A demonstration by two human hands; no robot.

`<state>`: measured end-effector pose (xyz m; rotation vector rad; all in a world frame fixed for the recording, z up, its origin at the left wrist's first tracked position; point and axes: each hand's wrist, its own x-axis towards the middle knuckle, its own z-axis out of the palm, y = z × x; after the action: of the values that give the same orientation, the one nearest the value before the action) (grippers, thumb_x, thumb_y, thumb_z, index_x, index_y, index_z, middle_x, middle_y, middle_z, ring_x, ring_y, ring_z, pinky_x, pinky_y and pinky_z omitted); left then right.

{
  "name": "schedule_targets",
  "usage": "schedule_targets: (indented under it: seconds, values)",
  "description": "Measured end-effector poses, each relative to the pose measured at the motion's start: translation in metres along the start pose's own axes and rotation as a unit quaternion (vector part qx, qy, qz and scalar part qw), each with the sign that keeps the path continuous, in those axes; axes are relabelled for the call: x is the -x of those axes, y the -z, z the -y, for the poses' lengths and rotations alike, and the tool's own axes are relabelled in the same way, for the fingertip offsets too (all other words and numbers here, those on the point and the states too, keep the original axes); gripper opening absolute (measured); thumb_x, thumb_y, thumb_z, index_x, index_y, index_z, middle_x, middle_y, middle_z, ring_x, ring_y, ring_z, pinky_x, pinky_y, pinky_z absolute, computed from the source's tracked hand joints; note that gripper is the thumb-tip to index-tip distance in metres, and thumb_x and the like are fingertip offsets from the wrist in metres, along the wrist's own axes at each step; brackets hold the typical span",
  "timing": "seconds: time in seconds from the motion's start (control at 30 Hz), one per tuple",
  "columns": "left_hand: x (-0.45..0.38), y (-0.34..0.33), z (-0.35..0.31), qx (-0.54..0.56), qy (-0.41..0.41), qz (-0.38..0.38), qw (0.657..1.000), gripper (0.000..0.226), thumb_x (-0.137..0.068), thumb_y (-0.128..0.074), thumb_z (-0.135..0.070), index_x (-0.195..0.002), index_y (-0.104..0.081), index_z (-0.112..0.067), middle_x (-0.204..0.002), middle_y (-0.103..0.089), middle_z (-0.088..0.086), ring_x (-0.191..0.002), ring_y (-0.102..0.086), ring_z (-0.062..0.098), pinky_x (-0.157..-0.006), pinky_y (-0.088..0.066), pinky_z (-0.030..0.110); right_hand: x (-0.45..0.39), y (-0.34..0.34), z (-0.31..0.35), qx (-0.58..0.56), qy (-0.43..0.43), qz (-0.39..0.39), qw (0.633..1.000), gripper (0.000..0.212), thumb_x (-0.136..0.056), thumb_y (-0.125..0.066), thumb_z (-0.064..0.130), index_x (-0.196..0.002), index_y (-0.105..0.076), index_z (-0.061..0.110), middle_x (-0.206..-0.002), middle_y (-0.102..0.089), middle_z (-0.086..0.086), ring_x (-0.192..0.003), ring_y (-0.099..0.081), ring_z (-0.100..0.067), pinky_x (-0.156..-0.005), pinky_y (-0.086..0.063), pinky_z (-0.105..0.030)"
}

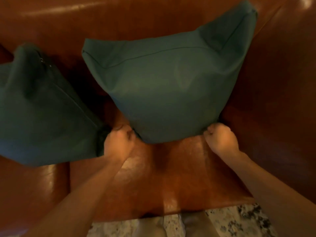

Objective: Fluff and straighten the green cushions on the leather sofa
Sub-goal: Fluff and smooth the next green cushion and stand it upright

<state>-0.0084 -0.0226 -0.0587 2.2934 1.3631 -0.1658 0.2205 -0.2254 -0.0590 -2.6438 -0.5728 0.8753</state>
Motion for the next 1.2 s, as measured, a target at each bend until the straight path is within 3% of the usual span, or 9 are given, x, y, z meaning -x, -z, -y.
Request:
schedule_targets:
  seconds: [0.1, 0.2, 0.33, 0.47, 0.6, 0.7, 0.97, 1.07, 1.2]
  values:
    - [0.031, 0.036, -0.042, 0.057, -0.172, -0.214, 0.960, 0.016, -0.087, -0.054, -0.025, -0.081, -0.063, -0.013, -0.082, -0.062, 0.008, -0.080, -0.056, 0.032, -0.071, -0.045, 0.046, 0.050, 0.027, 0.050, -0.120, 0.228, -0.231, 0.938, 0.006, -0.086, -0.059, 0.014, -0.089, -0.064, 0.011, -0.094, -0.057, -0.003, -0.092, -0.059, -0.024, -0.081, -0.048, -0.036]
    - [0.033, 0.070, -0.102, 0.100, -0.270, -0.295, 0.911, 0.018, -0.088, -0.056, -0.023, -0.101, -0.065, -0.013, -0.104, -0.062, 0.009, -0.097, -0.054, 0.029, -0.083, -0.040, 0.041, 0.068, 0.056, 0.115, -0.155, 0.422, -0.268, 0.852, 0.028, -0.092, -0.053, 0.013, -0.118, -0.062, 0.008, -0.125, -0.056, -0.008, -0.124, -0.049, -0.021, -0.108, -0.037, -0.035]
    - [0.004, 0.095, -0.151, 0.002, -0.248, -0.180, 0.952, 0.052, -0.097, -0.046, -0.029, -0.145, -0.040, -0.011, -0.154, -0.034, 0.012, -0.143, -0.030, 0.026, -0.117, -0.020, 0.039, 0.042, 0.091, 0.143, 0.056, 0.319, -0.144, 0.935, 0.054, -0.101, -0.041, 0.023, -0.150, -0.028, 0.004, -0.159, -0.021, -0.018, -0.149, -0.014, -0.027, -0.122, -0.011, -0.036]
    - [-0.008, 0.093, -0.124, -0.105, -0.179, -0.110, 0.972, 0.058, -0.102, -0.028, -0.042, -0.153, -0.022, -0.015, -0.162, -0.018, 0.006, -0.150, -0.012, 0.021, -0.122, -0.008, 0.040, 0.036, 0.114, 0.107, 0.250, 0.251, -0.099, 0.930, 0.062, -0.104, -0.029, 0.037, -0.154, -0.011, 0.005, -0.161, -0.011, -0.019, -0.150, -0.009, -0.028, -0.122, -0.012, -0.037]
    - [-0.013, 0.107, -0.132, -0.037, -0.152, -0.146, 0.977, 0.060, -0.102, -0.028, -0.044, -0.149, -0.031, -0.006, -0.157, -0.028, 0.015, -0.147, -0.022, 0.029, -0.120, -0.020, 0.041, 0.031, 0.127, 0.125, 0.194, 0.253, -0.114, 0.941, 0.060, -0.104, -0.031, 0.040, -0.153, -0.020, 0.007, -0.158, -0.023, -0.016, -0.147, -0.021, -0.027, -0.116, -0.022, -0.036]
    - [-0.026, 0.105, -0.160, -0.002, -0.175, -0.117, 0.978, 0.060, -0.103, -0.027, -0.041, -0.151, -0.025, -0.006, -0.159, -0.021, 0.017, -0.148, -0.017, 0.031, -0.120, -0.017, 0.043, 0.009, 0.120, 0.158, 0.128, 0.290, -0.071, 0.946, 0.060, -0.104, -0.031, 0.040, -0.154, -0.018, 0.009, -0.160, -0.020, -0.013, -0.149, -0.015, -0.024, -0.118, -0.017, -0.033]
    - [-0.051, 0.108, -0.122, -0.072, -0.099, -0.067, 0.990, 0.073, -0.101, -0.018, -0.055, -0.153, -0.015, -0.004, -0.161, -0.013, 0.018, -0.150, -0.009, 0.028, -0.122, -0.007, 0.039, -0.025, 0.119, 0.139, 0.201, 0.203, -0.062, 0.956, 0.068, -0.103, -0.019, 0.050, -0.154, -0.013, 0.005, -0.161, -0.015, -0.015, -0.149, -0.011, -0.027, -0.121, -0.013, -0.037]
    - [-0.041, 0.113, -0.121, -0.042, -0.172, -0.133, 0.975, 0.065, -0.102, -0.024, -0.048, -0.149, -0.027, -0.002, -0.157, -0.025, 0.017, -0.148, -0.018, 0.028, -0.122, -0.009, 0.039, -0.016, 0.113, 0.143, 0.165, 0.231, -0.116, 0.952, 0.065, -0.104, -0.023, 0.045, -0.154, -0.014, 0.005, -0.161, -0.015, -0.013, -0.150, -0.010, -0.026, -0.122, -0.010, -0.038]
    - [-0.004, 0.087, -0.122, 0.007, -0.322, -0.216, 0.922, 0.053, -0.100, -0.034, -0.030, -0.143, -0.041, 0.000, -0.150, -0.040, 0.018, -0.141, -0.034, 0.029, -0.120, -0.018, 0.041, 0.022, 0.078, 0.145, 0.111, 0.411, -0.202, 0.882, 0.054, -0.100, -0.035, 0.025, -0.148, -0.032, -0.001, -0.156, -0.028, -0.018, -0.148, -0.019, -0.030, -0.122, -0.010, -0.043]
